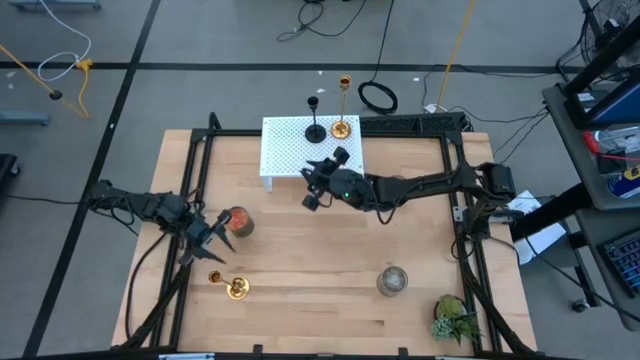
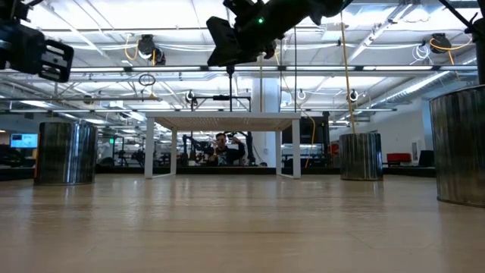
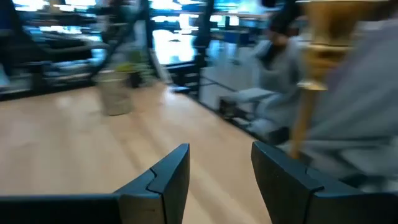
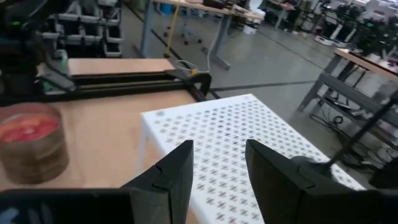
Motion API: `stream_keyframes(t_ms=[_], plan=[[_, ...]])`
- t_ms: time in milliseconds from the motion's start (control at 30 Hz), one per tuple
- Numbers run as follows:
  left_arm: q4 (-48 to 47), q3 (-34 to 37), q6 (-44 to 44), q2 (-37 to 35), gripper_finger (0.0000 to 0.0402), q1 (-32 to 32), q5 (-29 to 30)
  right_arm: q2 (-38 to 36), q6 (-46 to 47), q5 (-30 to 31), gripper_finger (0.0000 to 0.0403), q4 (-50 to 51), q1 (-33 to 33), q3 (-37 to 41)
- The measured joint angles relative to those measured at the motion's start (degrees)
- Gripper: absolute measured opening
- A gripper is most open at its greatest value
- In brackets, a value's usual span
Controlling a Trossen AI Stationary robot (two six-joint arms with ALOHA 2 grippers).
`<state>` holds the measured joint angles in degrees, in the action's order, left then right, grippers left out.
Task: Pick & Place candle stick holders
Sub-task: Put the gold candleholder on the shelf
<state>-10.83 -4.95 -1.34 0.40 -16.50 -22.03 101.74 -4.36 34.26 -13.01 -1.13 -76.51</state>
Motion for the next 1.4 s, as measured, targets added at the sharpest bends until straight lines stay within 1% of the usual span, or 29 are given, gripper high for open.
stream_keyframes(t_ms=[133, 367, 433, 567, 700, 867, 933, 1067, 1267, 1400], plan=[[0.1, 0.0, -0.59, 0.0, 0.0179, -1.65, -3.77, 0.08, -0.02, 0.0, 0.0146, 0.11, 1.81, 0.0], [0.72, 0.04, -3.04, 0.02, 0.0179, -4.79, -3.1, 0.08, -1.41, 0.0, 0.0146, 0.01, 3.18, 0.0], [2.66, 0.49, -2.71, 0.08, 0.0179, -5.68, -3.03, 0.08, -1.46, -0.01, 0.0146, 0.02, 3.14, 0.0], [10.29, 2.61, -2.74, 1.58, 0.0179, -7.93, -3.01, 0.08, -1.06, 0.0, 0.0146, -0.01, 3.02, 0.0], [13.1, 3.48, -2.71, 4.63, 0.0179, -10.0, -2.17, 0.08, -1.05, 0.0, 0.0146, -0.3, 3.02, 0.0], [15.42, 4.1, -1.31, 9.39, 0.0179, -12.02, 3.99, 0.08, -1.05, 0.0, 0.0146, -0.4, 3.02, 0.0], [17.56, 4.11, -0.66, 11.41, 0.0179, -12.74, 5.25, 0.08, -1.05, 0.0, 0.0146, -0.44, 3.02, 0.0], [22.54, 4.11, -0.49, 15.65, 0.0179, -14.27, 5.6, 0.08, -1.05, 0.0, 0.0146, -0.42, 3.02, 0.0], [26.42, 4.11, -1.21, 21.15, 0.0179, -16.83, 5.84, 0.08, -1.05, 0.0, 0.0146, -0.42, 3.02, 0.0], [30.92, 4.11, -1.16, 24.76, 0.0179, -18.12, 7.99, 0.08, -1.05, 0.0, 0.0146, -0.44, 3.02, 0.0]])
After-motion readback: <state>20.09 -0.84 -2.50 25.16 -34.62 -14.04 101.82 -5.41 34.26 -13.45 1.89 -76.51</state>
